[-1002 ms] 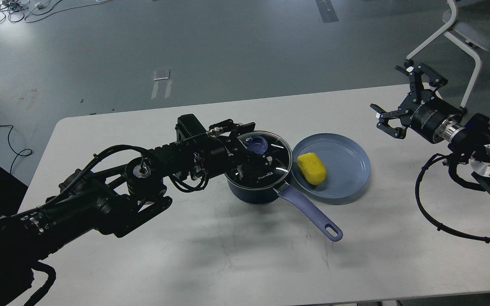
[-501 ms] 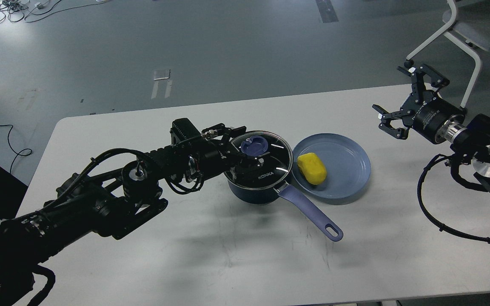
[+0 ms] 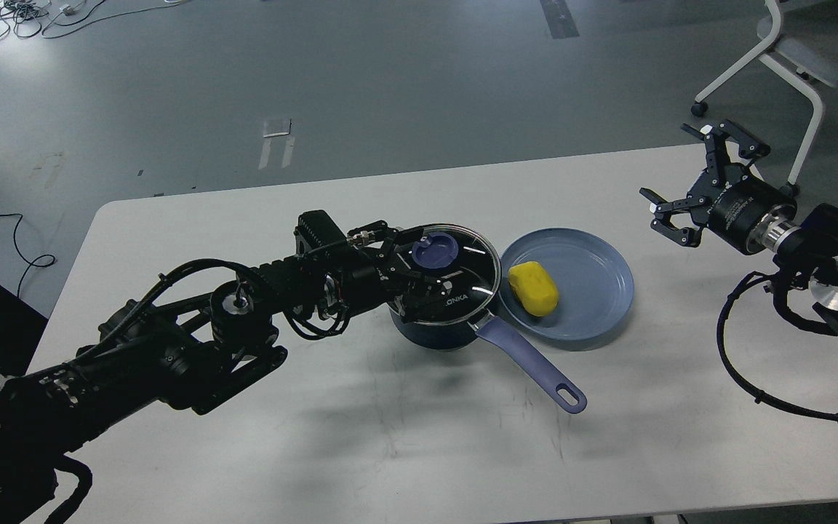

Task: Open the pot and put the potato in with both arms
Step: 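Close the left gripper on the lid knob, then lift the glass lid off the pot and move it toward the left gripper's side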

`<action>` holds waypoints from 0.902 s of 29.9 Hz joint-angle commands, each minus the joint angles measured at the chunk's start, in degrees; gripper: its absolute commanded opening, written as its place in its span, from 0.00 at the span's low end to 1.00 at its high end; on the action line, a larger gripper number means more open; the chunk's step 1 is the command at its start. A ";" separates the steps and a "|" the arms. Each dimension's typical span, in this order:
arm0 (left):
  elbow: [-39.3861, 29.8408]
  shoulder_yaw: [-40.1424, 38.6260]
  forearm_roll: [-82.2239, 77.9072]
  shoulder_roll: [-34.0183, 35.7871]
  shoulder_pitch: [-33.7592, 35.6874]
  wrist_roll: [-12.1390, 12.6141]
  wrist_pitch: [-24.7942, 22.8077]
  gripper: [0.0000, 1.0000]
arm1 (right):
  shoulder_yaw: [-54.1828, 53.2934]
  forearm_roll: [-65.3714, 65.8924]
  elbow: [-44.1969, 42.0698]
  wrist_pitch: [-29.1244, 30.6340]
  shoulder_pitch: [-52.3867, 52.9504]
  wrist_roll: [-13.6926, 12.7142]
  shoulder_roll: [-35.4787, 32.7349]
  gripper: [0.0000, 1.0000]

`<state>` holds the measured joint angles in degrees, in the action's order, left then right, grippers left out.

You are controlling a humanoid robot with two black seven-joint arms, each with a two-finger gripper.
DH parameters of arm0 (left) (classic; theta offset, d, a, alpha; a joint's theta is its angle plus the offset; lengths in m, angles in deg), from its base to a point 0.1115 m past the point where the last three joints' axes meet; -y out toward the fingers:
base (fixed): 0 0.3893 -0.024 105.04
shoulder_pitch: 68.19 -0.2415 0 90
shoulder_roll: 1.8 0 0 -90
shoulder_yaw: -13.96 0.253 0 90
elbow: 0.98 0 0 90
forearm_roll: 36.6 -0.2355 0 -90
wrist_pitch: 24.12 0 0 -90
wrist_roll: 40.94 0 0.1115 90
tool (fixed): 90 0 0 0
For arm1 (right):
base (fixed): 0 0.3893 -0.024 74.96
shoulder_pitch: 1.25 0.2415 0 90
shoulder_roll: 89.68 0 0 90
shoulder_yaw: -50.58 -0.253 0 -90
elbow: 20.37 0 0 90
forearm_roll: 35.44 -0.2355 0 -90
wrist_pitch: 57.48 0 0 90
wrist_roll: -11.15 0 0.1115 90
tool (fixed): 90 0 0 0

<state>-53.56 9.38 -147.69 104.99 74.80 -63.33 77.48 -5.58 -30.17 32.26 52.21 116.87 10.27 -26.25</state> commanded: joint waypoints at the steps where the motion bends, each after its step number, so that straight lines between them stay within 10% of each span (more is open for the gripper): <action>1: 0.11 0.01 0.08 0.00 0.01 0.06 0.00 0.98 | 0.09 0.00 0.01 0.00 -0.16 0.00 -0.42 1.00; 14: 2.75 0.01 0.35 -1.14 0.18 -0.20 -0.09 0.58 | 0.09 0.00 -0.08 0.00 -0.34 0.09 -0.42 1.00; 27: 0.91 -0.07 6.24 1.31 0.62 -1.87 -0.09 0.53 | 0.79 0.00 -0.08 0.00 -0.34 0.09 -0.42 1.00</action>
<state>-51.68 9.29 -141.84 105.12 75.29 -64.86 77.39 -4.79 -30.17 32.18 52.21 116.53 10.36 -26.68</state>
